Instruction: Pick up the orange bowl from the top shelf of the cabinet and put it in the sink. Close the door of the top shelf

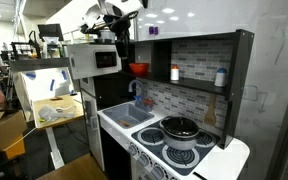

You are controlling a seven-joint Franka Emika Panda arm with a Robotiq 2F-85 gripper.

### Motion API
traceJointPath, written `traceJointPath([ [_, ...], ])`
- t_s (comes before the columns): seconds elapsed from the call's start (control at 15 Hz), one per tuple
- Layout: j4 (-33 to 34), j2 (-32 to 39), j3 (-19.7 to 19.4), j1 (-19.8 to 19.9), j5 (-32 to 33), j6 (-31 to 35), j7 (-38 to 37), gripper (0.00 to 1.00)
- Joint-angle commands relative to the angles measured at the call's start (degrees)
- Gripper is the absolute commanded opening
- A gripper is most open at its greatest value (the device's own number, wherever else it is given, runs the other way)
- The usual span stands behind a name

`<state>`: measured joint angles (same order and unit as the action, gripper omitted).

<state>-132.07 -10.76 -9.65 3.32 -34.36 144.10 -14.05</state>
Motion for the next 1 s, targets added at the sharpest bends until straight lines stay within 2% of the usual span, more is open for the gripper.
traceJointPath([
  [0.0,2.3,3.1,0.7,-0.3,-4.9,1.9,2.2,1.00],
  [0.47,4.7,7.6,3.1,-1.1,-15.7,6.6,5.6,1.00],
  [0.93,2.6,8.8,5.7,-3.8,-29.5,13.1,8.6,1.00],
])
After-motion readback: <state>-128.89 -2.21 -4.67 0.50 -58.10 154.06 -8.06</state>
